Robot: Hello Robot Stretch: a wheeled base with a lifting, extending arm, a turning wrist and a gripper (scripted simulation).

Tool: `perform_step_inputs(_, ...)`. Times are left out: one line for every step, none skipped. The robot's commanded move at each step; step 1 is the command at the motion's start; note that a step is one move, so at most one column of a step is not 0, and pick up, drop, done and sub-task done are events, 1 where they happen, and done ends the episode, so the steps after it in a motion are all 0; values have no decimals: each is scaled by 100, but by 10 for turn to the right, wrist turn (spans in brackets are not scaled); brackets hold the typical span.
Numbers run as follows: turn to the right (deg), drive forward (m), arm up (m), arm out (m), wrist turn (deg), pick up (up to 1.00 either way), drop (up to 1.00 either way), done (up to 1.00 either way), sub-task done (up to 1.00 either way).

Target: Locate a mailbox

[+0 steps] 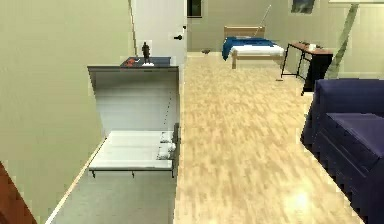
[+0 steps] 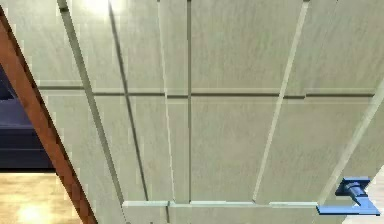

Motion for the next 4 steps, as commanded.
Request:
perform_step_inputs(180,0,0,0,0,0,0,0,0)
perform_step_inputs(0,95,0,0,0,0,0,0,0)
perform_step_inputs(-150,0,0,0,0,0,0,0,0)
perform_step_inputs(0,100,0,0,0,0,0,0,0)
